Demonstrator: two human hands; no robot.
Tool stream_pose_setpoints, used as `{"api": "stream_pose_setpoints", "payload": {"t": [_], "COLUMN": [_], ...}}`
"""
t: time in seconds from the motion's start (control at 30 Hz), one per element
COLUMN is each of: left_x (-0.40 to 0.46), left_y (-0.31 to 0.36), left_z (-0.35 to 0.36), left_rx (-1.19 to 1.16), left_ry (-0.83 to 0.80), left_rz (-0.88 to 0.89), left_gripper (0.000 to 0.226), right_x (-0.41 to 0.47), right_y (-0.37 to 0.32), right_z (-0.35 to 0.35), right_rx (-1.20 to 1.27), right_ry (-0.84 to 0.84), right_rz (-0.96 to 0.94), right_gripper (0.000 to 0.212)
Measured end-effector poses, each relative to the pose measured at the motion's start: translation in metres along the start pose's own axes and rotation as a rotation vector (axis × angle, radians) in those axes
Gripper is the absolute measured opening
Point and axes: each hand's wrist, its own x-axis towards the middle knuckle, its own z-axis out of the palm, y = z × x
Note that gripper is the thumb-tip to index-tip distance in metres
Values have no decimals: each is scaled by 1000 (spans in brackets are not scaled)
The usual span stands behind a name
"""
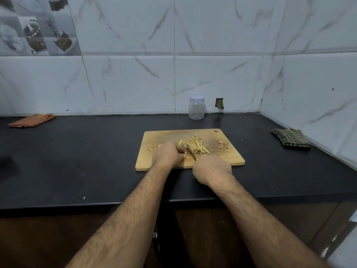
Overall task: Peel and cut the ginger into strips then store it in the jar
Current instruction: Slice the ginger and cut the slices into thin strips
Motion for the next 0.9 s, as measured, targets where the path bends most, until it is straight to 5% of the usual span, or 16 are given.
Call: {"api": "stream_pose_setpoints", "payload": {"t": [0.9], "left_x": [6], "left_y": [5], "left_z": [-4], "left_rx": [126], "left_ry": [-65], "left_rz": [30], "left_gripper": [26], "right_x": [3], "right_y": [-17], "right_z": [1], "right_rx": [-121], "right_ry": [-49], "right_rz": [-30], "right_gripper": [28]}}
